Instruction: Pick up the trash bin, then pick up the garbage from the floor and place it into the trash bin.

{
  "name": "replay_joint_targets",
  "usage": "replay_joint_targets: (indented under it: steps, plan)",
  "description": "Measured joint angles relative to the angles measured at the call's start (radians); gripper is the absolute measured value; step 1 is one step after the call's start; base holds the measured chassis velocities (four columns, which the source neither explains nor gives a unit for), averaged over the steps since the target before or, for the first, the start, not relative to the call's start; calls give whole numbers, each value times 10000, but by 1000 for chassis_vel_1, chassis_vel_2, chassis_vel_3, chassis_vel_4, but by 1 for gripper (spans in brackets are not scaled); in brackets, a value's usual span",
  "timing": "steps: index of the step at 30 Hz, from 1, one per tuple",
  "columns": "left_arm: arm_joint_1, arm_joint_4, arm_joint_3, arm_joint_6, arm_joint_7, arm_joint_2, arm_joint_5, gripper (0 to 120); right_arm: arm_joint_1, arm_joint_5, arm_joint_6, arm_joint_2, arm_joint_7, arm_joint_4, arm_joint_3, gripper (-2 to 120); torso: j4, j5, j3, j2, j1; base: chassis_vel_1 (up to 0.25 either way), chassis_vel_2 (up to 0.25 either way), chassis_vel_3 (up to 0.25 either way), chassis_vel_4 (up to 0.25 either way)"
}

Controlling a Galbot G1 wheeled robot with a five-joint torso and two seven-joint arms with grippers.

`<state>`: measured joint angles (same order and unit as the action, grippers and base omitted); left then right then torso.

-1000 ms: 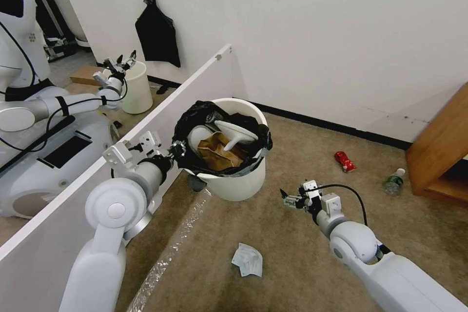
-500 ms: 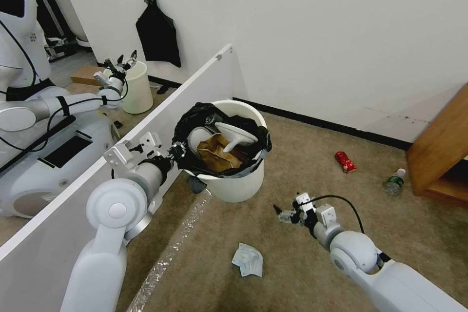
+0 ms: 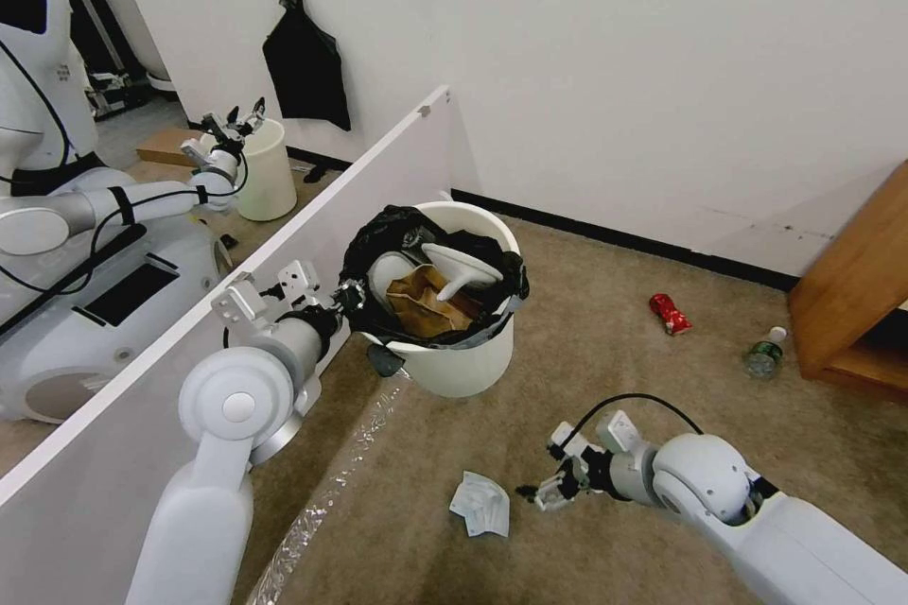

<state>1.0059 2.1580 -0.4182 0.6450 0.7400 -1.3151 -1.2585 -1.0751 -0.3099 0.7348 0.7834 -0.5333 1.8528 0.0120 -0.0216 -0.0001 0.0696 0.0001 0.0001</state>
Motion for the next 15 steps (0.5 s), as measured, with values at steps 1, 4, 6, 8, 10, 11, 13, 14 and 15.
replay_joint_targets:
  steps: [1,4,6,8,10,11,13,14,15]
  plan:
    - [20,-40,35,0,-26,-22,53,4,67,375,1,39,-171,-197,289,100,-1,1,0,0,0,0,0,0,0]
    - [25,-67,46,-1,-34,-36,78,4,76,710,-198,51,-336,-395,441,100,-2,1,1,-1,0,0,0,0,0]
    - [35,-71,55,-4,-45,-57,94,4,66,830,-517,55,-382,-574,442,100,-2,1,0,-1,0,0,0,0,0]
    - [47,-74,73,-8,-74,-80,138,4,88,827,-683,65,-361,-694,374,100,-2,0,0,0,0,0,0,0,0]
    - [52,-81,85,-10,-86,-97,158,4,117,819,-759,83,-331,-772,342,100,-2,0,0,0,0,0,0,0,0]
    - [54,-100,106,-12,-97,-127,185,4,166,804,-850,135,-270,-921,319,100,-2,0,0,-1,0,0,0,0,0]
    - [54,-109,116,-13,-108,-143,202,4,202,803,-912,191,-231,-1065,315,100,-2,0,0,0,0,0,0,0,0]
    - [55,-112,129,-14,-122,-160,218,4,240,808,-993,262,-166,-1255,315,100,-2,1,0,0,0,0,0,0,0]
    - [58,-113,140,-16,-129,-170,229,4,283,810,-1088,348,-83,-1471,318,100,-2,1,1,-1,0,0,0,0,0]
